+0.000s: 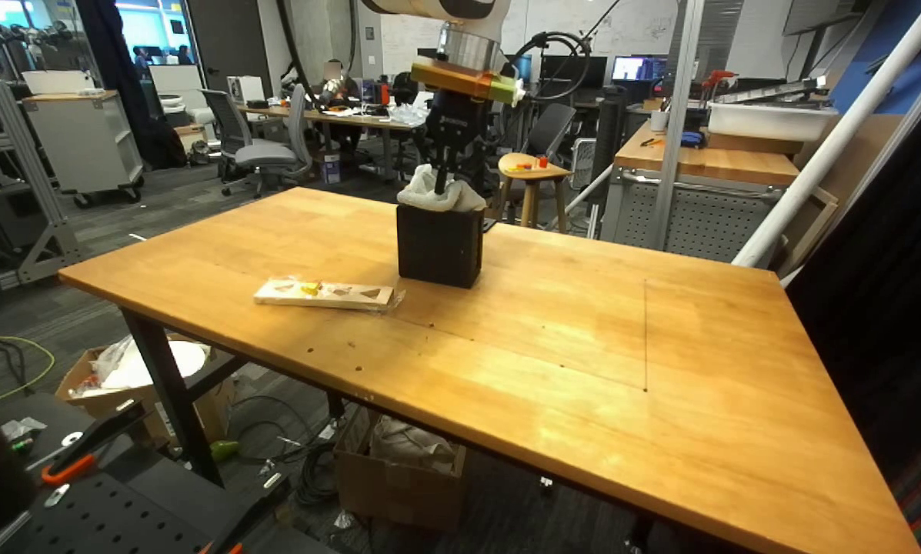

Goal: Put the white towel in the black box

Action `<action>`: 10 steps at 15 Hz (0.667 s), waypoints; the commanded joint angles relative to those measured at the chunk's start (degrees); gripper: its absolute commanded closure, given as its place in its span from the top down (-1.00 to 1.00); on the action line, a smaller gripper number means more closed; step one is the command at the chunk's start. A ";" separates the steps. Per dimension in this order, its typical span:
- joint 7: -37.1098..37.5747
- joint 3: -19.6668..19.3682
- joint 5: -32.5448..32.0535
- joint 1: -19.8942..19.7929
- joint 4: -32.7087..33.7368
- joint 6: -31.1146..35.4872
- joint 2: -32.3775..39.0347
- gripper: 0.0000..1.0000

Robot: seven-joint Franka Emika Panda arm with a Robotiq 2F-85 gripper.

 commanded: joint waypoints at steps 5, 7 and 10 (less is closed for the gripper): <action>-0.20 1.18 1.43 0.00 6.19 -1.38 5.41 -1.00; -0.10 1.47 1.84 -0.15 6.96 -1.23 6.54 -1.00; 0.07 1.69 2.35 -0.37 8.08 -1.08 8.36 -1.00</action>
